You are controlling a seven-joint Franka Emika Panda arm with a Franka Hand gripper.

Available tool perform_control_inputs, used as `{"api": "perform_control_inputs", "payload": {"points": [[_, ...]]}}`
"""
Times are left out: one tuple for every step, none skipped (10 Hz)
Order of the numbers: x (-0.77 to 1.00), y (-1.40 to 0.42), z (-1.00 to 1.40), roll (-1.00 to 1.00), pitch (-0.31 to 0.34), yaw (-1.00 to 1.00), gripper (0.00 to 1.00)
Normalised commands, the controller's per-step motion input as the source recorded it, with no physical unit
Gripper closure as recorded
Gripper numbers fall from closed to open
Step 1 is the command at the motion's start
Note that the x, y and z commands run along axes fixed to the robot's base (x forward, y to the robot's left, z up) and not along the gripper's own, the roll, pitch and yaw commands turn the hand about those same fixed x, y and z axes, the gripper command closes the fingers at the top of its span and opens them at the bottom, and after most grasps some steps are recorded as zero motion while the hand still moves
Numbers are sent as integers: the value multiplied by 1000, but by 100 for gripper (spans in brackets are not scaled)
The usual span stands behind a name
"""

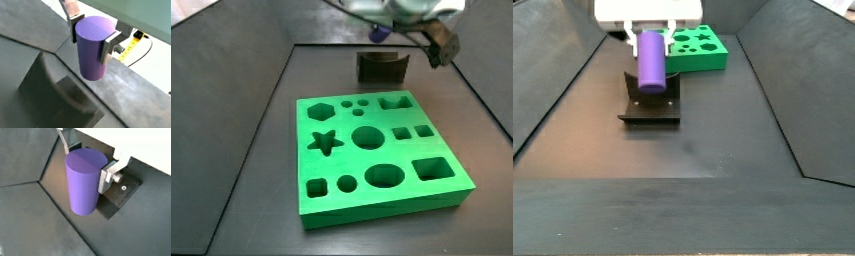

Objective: Pick up the round object. Move up. Place the round object on the fixture. Regrasp the round object. Move to above the board. Insert the round object.
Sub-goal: Move to above the board.

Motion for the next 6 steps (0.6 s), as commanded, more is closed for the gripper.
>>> {"api": "perform_control_inputs", "payload": {"points": [[-100, -11, 1000, -66, 52, -92, 100], [-99, -11, 1000, -66, 71, -79, 100], [-95, -12, 1000, -56, 109, -40, 100], [-93, -13, 1000, -48, 121, -15, 100], [-90, -14, 1000, -48, 119, 11, 100], [-89, -12, 1000, -45, 117, 28, 100]]}}
